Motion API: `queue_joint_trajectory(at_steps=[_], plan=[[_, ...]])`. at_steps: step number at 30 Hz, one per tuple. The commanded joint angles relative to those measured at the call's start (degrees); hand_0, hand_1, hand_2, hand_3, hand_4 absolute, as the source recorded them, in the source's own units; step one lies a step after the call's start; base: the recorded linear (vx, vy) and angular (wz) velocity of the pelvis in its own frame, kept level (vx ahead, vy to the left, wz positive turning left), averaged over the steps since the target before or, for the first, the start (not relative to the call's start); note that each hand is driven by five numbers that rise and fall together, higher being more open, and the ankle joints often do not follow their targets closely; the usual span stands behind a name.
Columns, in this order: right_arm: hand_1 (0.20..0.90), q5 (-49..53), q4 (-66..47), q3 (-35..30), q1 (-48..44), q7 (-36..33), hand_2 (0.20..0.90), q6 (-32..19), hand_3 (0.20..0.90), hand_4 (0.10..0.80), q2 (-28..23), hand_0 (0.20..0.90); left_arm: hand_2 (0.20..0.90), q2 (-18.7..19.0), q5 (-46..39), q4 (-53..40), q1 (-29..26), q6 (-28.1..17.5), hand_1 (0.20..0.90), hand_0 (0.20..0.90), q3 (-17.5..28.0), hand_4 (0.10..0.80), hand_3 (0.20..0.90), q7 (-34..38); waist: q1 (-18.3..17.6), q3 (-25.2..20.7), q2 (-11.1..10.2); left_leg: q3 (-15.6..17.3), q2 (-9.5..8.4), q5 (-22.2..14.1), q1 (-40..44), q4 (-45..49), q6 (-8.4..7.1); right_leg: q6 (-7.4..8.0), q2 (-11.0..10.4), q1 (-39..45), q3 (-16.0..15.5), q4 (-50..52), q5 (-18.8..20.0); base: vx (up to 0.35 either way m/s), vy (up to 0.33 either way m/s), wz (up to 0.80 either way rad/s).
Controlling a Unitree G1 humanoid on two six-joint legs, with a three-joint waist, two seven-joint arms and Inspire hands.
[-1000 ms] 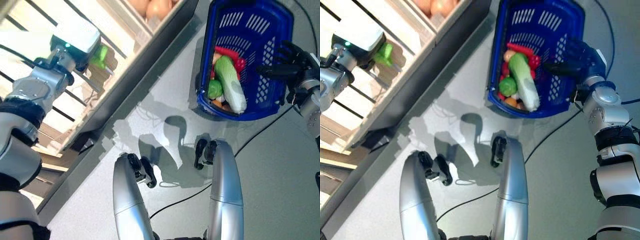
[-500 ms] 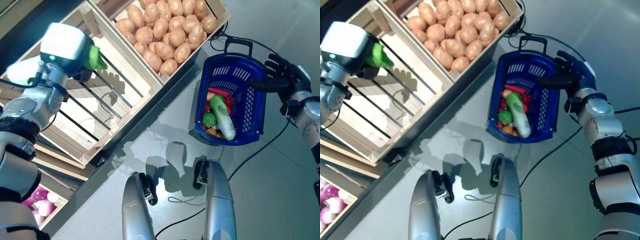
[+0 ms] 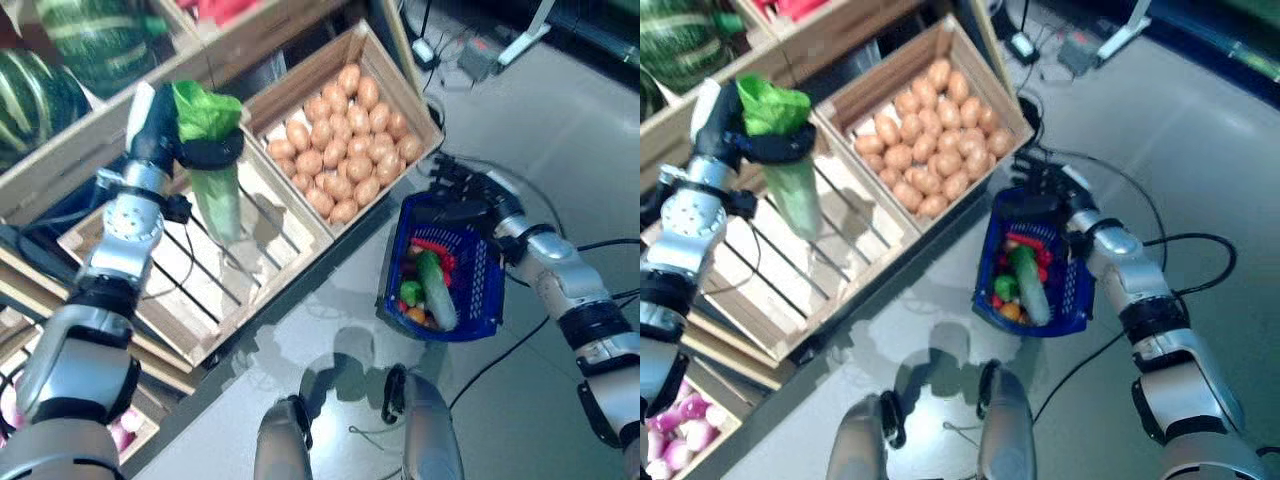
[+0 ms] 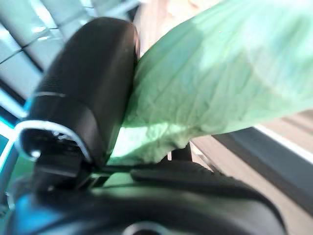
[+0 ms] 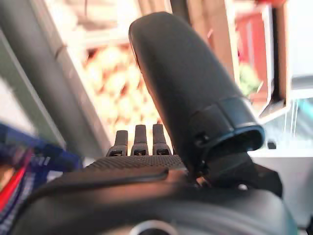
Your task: Put vegetables into the basket
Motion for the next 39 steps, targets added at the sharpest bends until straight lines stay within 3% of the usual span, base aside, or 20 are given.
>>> queue_joint_trajectory(at_steps=[1,7,11,16,29,34,39], plan=[[0.9,5.8,-1.5,1.5,1.8,8.5,0.9,3.9,0.9,0.8,5.3,0.9,0.3,-4.2,-11.1,-6.5,5.3,-5.8,0.3,0.3,5.2,0.4,0.3,-3.0,0.5,-16.9,-1.3,2.2,-5.61,3.8,6.4,-12.9,5.34,1.22,2.0,16.1,1.0,-22.7,5.4,0.193,-0.035,-0.06],[0.9,8.7,-3.4,5.2,0.5,9.9,0.9,8.3,0.9,0.8,8.8,0.9,0.3,-10.6,-11.1,-9.9,8.8,-5.6,0.3,0.3,4.5,0.4,0.3,-4.0,1.1,-20.5,-1.6,0.9,-7.41,9.1,13.3,-25.8,4.41,1.7,4.8,22.7,1.9,-33.0,9.3,0.09,-0.016,0.01],[0.9,9.2,-6.1,6.6,0.3,10.0,0.9,11.7,0.9,0.8,9.6,0.9,0.3,-13.5,-8.9,-12.0,11.1,-5.3,0.3,0.3,3.1,0.4,0.3,-3.5,1.4,-21.8,-2.0,0.9,-7.83,10.6,15.6,-30.6,4.34,1.89,5.8,24.8,1.5,-36.9,10.9,0.019,-0.005,-0.01],[0.9,13.6,-5.7,7.7,-0.5,11.0,0.9,15.8,0.9,0.8,11.2,0.9,0.3,-17.0,-6.2,-14.1,13.1,-4.6,0.3,0.3,-0.1,0.4,0.3,-4.1,2.2,-22.7,-2.5,0.0,-8.0,10.2,16.4,-31.5,4.42,1.89,6.5,25.9,0.8,-38.2,11.2,0.0,0.005,0.16],[0.9,14.4,-0.3,8.8,-2.4,10.3,0.9,20.8,0.9,0.8,14.7,0.9,0.3,-20.6,-7.8,-16.4,16.0,-5.0,0.3,0.3,-4.8,0.4,0.3,-8.2,3.7,-23.5,-2.9,0.0,-8.34,9.6,17.6,-31.5,5.25,1.01,6.7,26.9,0.5,-38.2,10.9,0.006,0.003,0.01],[0.9,8.7,6.5,9.4,-3.9,6.4,0.9,18.9,0.9,0.8,16.4,0.9,0.3,-23.0,-10.3,-16.9,15.8,-4.4,0.3,0.3,-5.8,0.4,0.3,-7.7,4.3,-23.9,-2.9,-0.6,-8.59,9.4,17.7,-31.5,5.48,0.85,6.7,27.1,0.6,-38.2,10.9,0.024,-0.003,0.01],[0.9,-1.4,10.2,9.9,-5.7,-4.2,0.9,12.5,0.9,0.8,18.1,0.9,0.3,-25.0,-11.1,-17.9,15.4,-3.9,0.3,0.3,-6.8,0.4,0.3,-5.4,4.4,-23.8,-2.6,-1.1,-8.78,9.3,17.8,-31.5,5.73,0.74,6.8,27.1,1.1,-38.2,11.0,0.007,0.004,0.03]])
